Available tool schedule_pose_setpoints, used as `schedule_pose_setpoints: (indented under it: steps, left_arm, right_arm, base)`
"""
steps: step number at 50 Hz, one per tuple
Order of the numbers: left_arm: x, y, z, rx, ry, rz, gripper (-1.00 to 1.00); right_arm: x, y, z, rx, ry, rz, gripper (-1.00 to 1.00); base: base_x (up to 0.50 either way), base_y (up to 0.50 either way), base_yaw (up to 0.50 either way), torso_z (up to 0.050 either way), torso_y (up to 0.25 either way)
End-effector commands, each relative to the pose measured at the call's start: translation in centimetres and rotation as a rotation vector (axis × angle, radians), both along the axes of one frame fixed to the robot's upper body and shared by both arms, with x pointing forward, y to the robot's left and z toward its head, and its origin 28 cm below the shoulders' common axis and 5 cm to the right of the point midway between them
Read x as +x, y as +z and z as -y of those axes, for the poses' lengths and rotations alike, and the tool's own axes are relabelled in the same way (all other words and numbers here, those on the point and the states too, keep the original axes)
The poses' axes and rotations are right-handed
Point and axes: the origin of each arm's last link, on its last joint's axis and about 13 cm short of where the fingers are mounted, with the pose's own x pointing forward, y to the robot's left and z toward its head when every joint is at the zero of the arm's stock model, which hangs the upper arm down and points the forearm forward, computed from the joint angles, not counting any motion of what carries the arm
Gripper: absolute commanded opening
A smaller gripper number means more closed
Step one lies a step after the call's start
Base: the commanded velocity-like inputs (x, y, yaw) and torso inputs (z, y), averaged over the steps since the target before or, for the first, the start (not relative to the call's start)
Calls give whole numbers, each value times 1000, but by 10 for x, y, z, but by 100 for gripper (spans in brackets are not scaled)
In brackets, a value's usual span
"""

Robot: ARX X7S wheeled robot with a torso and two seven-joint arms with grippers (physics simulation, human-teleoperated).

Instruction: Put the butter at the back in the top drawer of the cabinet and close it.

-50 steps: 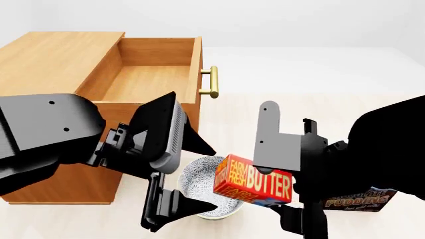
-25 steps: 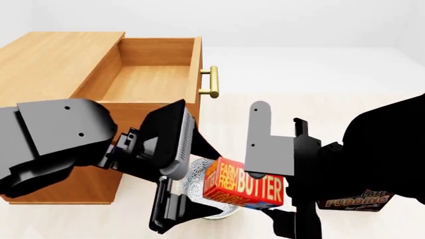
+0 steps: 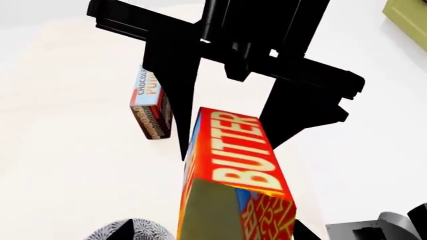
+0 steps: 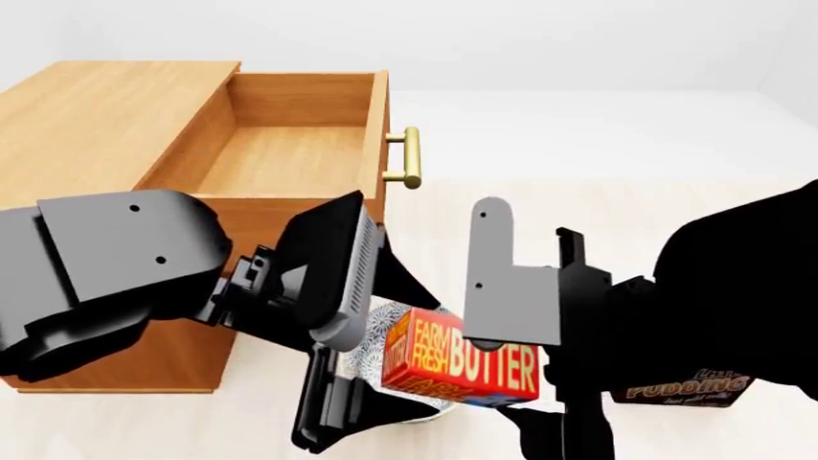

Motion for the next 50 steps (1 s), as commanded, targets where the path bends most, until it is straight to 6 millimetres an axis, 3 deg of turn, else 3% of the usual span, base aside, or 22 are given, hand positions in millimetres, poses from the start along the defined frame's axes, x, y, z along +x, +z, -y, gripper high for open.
schedule_pose_setpoints:
  steps: [1, 8, 9, 37, 38, 50]
  left_arm:
    - [-3, 4, 0, -33, -28, 9, 100]
    - [-3, 5, 0, -57, -25, 3, 100]
    - [-3, 5, 0, -66, -24, -1, -100]
    - [-5, 11, -1, -138, -10, 13, -100]
    - [-5, 11, -1, -138, -9, 15, -100]
    - [-4, 13, -3, -150, 5, 21, -100]
  right_arm:
    - [2, 6, -1, 8, 3, 58, -100]
    - [2, 5, -1, 6, 3, 58, -100]
    - [2, 5, -1, 5, 3, 59, -100]
    - [2, 4, -1, -12, -2, 61, -100]
    - [2, 3, -1, -16, -4, 62, 100]
    - [4, 3, 0, -12, -22, 39, 100]
  base:
    - [0, 0, 0, 0, 0]
    - [0, 0, 0, 0, 0]
    - [0, 0, 0, 10, 10]
    - [0, 0, 0, 0, 0]
    - [0, 0, 0, 0, 0]
    - [0, 0, 0, 0, 1]
